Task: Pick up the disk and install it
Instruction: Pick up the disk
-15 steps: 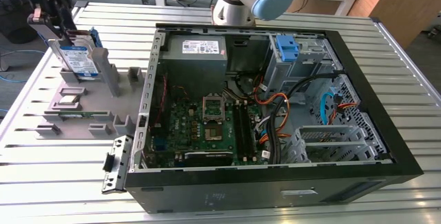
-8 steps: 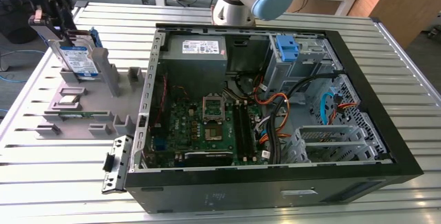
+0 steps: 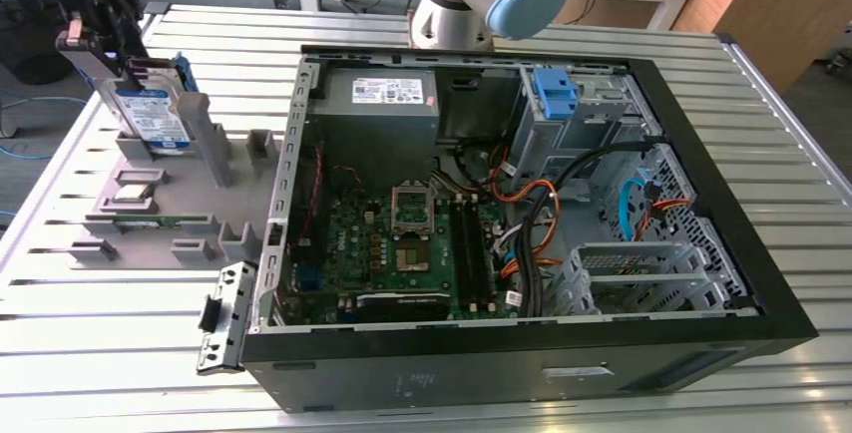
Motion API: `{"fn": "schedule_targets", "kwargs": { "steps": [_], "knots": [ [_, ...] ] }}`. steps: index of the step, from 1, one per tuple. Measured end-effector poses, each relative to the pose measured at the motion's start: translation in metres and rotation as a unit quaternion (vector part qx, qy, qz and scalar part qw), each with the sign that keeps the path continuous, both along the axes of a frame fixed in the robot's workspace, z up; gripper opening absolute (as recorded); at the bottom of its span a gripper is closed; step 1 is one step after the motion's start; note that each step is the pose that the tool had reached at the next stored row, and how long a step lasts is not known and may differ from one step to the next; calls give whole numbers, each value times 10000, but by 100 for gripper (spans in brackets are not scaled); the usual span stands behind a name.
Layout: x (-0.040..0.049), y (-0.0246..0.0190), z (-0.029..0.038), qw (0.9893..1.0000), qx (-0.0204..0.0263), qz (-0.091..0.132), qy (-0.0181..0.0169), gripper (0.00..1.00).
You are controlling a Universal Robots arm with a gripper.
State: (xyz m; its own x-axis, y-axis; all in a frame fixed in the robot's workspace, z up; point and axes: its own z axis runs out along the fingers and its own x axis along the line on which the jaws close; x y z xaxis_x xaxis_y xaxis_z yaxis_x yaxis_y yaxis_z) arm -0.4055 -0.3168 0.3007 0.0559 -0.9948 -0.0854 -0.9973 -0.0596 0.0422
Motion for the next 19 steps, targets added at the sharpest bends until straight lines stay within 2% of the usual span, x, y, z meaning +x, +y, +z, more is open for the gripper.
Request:
{"fn": "schedule_targets", "kwargs": {
  "steps": [19],
  "knots": [
    [20,0,-11,10000,0,0,0,53]
  ]
}}
